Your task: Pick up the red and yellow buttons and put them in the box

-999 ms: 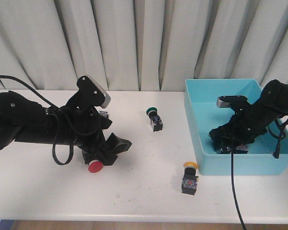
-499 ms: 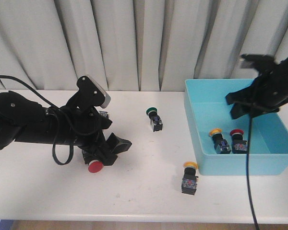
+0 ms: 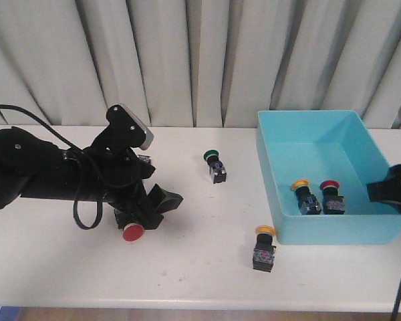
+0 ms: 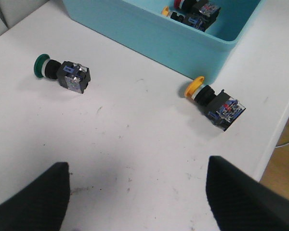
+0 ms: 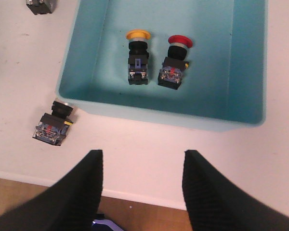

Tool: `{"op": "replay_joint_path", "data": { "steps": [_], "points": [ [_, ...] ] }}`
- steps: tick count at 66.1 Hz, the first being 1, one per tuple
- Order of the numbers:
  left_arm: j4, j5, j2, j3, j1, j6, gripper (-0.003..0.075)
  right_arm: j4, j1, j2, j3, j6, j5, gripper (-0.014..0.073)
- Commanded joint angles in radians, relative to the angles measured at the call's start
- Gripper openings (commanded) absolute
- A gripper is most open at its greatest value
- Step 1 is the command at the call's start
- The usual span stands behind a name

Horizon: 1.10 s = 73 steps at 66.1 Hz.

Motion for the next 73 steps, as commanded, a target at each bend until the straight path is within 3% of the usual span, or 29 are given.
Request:
{"op": "replay_joint_path", "data": {
  "steps": [1, 11, 18, 50, 73],
  "points": [
    [-0.029, -0.019, -0.036, -0.031, 0.003, 0.0, 0.0559, -0.008, 0.002, -0.103, 0.058, 0.013, -0.092, 0.0363],
    [-0.029, -0.02, -0.036, -0.031, 0.003, 0.0, 0.0545, -0.008, 0.002, -0.191, 0.157, 0.011, -0.192, 0.0353],
    [-0.029, -0.02, -0.036, -0.031, 0.003, 0.0, 0.0495, -0.008, 0.002, -0.225, 0.207, 0.011, -0.239, 0.0321],
    [-0.029, -0.02, -0.036, -0.031, 0.003, 0.0, -0.0008, -0.008, 0.002, -0.237, 0.284, 0.011, -0.309, -0.0013],
    [-0.029, -0.019, -0.036, -0.031, 0.003, 0.0, -0.0007, -0.008, 0.002, -0.237, 0.284, 0.012, -0.273, -0.0007]
  ]
}}
